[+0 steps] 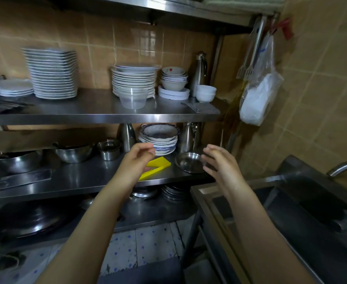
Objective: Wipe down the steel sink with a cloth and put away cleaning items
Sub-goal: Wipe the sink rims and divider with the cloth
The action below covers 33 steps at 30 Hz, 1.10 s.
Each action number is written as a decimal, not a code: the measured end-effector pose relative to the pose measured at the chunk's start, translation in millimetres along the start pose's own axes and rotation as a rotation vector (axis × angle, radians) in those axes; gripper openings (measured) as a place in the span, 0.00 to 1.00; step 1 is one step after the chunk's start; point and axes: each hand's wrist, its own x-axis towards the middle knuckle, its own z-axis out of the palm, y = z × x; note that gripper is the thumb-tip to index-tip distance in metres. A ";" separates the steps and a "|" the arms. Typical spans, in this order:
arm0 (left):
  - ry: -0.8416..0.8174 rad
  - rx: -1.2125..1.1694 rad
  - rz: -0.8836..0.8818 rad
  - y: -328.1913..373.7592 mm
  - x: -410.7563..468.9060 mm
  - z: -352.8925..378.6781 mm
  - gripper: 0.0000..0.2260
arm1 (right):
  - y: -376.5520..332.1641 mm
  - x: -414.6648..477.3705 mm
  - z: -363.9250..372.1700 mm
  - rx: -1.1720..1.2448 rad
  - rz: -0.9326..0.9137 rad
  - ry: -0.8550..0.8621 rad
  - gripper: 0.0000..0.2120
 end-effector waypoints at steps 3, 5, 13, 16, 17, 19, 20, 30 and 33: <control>0.001 -0.009 -0.001 0.2 31.2 -0.9 0.07 | -0.7 26.5 12.9 0.006 -0.021 0.020 0.06; -0.007 -0.018 -0.008 -2.5 52.8 -0.5 0.07 | 0.6 45.9 18.3 -0.022 -0.027 0.019 0.07; -0.047 -0.036 -0.002 -30.6 159.8 11.8 0.07 | 15.2 148.1 34.6 -0.059 -0.026 0.055 0.09; -0.071 -0.018 -0.022 -40.4 204.6 23.0 0.07 | 21.2 195.2 42.0 -0.029 -0.008 0.090 0.11; -0.077 -0.019 -0.031 -42.7 219.4 27.3 0.07 | 22.6 209.9 44.1 -0.031 -0.001 0.090 0.11; -0.088 -0.022 -0.036 -46.1 249.0 36.6 0.07 | 23.9 238.1 46.8 -0.044 0.015 0.082 0.10; -0.092 -0.023 -0.036 -47.7 262.6 41.4 0.07 | 23.9 251.1 46.8 -0.046 0.022 0.084 0.09; -0.223 -0.060 -0.066 -49.5 362.3 85.7 0.07 | 9.1 342.5 35.7 -0.102 0.023 0.195 0.15; -0.282 -0.063 -0.072 -53.7 387.9 97.4 0.07 | 4.0 363.2 32.8 -0.120 0.027 0.247 0.15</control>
